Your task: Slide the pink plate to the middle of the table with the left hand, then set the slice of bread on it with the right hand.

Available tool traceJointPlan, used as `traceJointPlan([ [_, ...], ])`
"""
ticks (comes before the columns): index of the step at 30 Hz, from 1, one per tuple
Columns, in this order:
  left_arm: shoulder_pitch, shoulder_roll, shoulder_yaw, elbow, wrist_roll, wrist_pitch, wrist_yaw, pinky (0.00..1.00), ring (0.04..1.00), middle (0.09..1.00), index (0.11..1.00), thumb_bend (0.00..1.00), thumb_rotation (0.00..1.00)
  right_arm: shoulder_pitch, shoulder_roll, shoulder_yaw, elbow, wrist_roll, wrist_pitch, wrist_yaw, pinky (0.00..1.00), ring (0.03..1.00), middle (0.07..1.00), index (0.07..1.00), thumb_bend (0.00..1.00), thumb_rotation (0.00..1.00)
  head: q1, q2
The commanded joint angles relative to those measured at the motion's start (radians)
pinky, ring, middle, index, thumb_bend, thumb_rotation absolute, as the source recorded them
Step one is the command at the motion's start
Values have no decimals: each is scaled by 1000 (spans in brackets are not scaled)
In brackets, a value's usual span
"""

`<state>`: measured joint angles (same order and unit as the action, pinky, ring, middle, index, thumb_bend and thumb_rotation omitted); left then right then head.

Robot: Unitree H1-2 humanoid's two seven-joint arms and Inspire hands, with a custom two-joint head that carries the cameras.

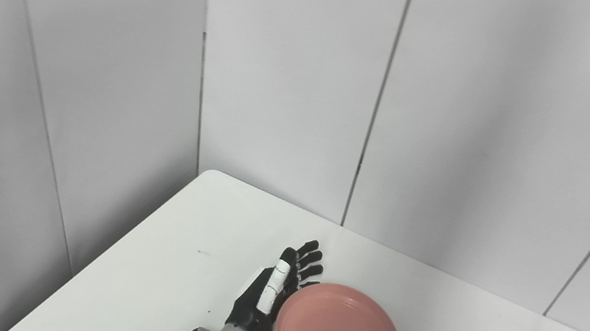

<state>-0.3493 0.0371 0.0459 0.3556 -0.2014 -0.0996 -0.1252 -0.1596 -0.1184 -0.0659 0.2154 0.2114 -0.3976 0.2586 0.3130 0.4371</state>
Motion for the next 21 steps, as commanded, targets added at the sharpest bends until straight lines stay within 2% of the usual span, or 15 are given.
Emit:
traceJointPlan([
  [1, 19, -19, -20, -25, -2, 30, -14, 866, 920, 948, 909, 900, 1000, 75, 29, 11, 27, -9, 21, -20, 998, 965, 964, 969, 690, 912, -1, 1],
  [6, 41, -36, -50, -36, 8, 23, -29, 859, 919, 961, 916, 878, 1000, 84, 37, 21, -11, -31, 36, -42, 985, 950, 957, 959, 729, 870, -32, 29],
  [10, 63, -52, -52, -63, -14, 31, -44, 848, 932, 968, 928, 852, 1000, 92, 43, 29, -41, -42, 52, -56, 988, 953, 961, 960, 697, 867, -65, 48],
  [13, 82, -64, -55, -89, -20, 45, -54, 900, 956, 985, 942, 839, 1000, 96, 53, 33, -59, -35, 65, -64, 981, 945, 952, 955, 699, 826, -86, 63],
  [21, 119, -78, -70, -147, -34, 67, -64, 956, 966, 991, 941, 859, 984, 107, 78, 50, -128, -57, 110, -97, 974, 943, 947, 939, 687, 806, -173, 128],
])
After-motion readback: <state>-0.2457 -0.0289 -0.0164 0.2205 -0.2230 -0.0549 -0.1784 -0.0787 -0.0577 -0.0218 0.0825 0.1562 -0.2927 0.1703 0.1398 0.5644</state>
